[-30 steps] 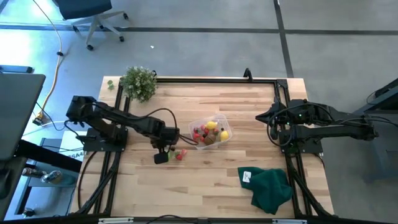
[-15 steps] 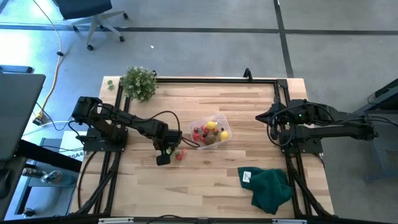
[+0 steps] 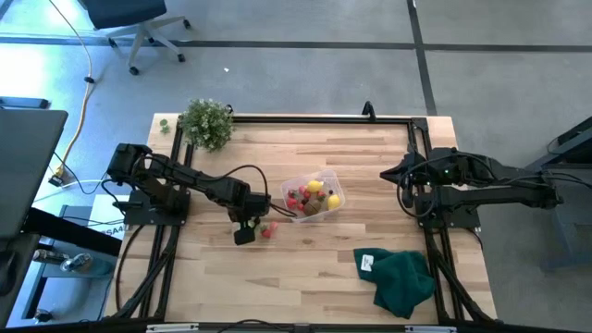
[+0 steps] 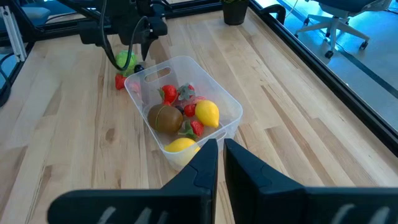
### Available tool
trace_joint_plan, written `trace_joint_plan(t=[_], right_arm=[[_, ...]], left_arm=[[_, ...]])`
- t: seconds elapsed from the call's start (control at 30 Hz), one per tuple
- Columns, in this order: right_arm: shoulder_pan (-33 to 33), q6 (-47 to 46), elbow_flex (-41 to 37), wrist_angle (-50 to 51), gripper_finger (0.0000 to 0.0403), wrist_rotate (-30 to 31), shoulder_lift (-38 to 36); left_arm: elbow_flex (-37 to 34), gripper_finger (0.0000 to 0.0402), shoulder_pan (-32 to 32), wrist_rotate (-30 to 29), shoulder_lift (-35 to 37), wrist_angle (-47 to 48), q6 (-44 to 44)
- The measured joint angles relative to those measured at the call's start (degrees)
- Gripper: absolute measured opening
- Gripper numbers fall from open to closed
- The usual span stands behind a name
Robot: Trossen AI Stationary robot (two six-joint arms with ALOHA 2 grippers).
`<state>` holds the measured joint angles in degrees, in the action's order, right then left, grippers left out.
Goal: Pick and placing Produce into tupperware
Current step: Put the green cabbage into the transparent bin
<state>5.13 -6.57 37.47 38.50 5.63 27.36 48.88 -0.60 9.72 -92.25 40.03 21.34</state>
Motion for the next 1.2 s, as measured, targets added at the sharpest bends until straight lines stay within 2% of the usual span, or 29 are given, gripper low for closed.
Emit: trace_joint_plan(t=[0.7,1.2], right_arm=[[0.0,0.0,0.0,0.0,0.0019,0.0,0.01],[0.0,0.0,0.0,0.02,0.0019,0.02,0.01]], left_arm=[[0.0,0.0339,-0.11,-4.68,-0.09,2.21,1.45],[0.2,0.0339,-0.09,-5.12,-3.02,2.19,0.08]])
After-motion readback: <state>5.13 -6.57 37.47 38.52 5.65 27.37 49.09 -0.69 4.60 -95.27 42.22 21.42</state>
